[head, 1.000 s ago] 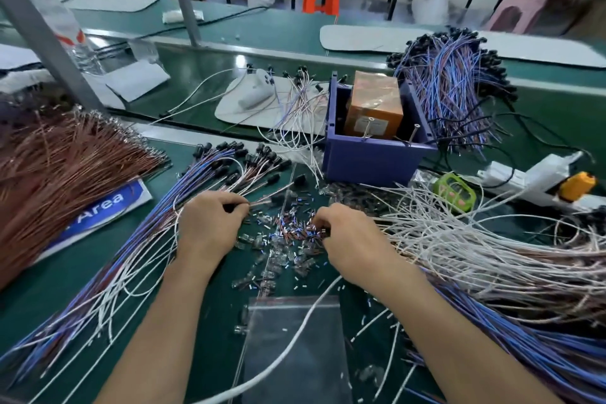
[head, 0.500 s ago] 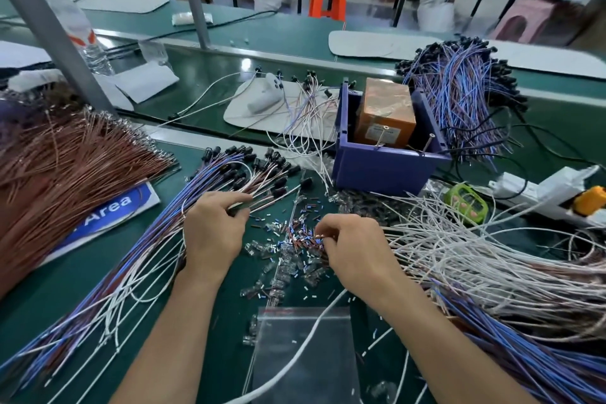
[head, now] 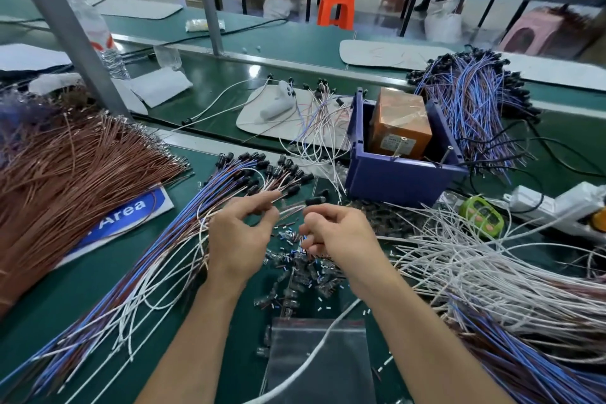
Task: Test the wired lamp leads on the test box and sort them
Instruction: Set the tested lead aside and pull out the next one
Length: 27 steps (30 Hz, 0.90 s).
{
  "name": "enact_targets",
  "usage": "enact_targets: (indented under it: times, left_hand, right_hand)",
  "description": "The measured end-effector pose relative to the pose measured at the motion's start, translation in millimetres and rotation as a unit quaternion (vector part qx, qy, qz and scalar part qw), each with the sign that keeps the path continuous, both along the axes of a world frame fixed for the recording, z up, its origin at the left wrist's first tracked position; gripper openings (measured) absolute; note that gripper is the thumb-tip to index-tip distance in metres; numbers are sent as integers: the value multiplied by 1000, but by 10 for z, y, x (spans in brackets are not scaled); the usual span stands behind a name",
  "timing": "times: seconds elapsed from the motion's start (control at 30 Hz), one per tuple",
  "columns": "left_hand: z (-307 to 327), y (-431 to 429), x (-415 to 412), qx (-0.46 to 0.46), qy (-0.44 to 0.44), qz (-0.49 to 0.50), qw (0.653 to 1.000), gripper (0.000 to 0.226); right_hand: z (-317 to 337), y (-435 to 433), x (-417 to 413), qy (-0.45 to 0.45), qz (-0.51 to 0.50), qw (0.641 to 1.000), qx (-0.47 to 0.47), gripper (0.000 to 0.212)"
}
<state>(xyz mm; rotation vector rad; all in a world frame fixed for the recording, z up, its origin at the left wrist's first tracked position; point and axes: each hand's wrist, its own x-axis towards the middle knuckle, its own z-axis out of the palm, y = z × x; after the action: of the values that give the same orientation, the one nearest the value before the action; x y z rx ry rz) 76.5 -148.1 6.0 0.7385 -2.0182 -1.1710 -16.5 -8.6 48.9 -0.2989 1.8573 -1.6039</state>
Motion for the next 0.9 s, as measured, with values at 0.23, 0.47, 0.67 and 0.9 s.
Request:
enact_targets:
  times: [0.23, 0.47, 0.67, 0.9]
  left_hand:
    - [126, 116, -46, 59, 48, -179, 981, 45]
    - [110, 97, -18, 50, -22, -91, 994, 37]
    - [318, 45, -39, 188, -77, -242, 949, 32]
    - [407, -99, -37, 214, -149, -300, 918, 19]
  right_hand:
    - [13, -100, 15, -91, -7, 994, -60, 11]
    - [115, 62, -141, -114, -125, 973, -158, 23]
    - [279, 375, -329, -195, -170, 920, -294, 26]
    - [340, 608, -465, -231, -224, 872, -369, 28]
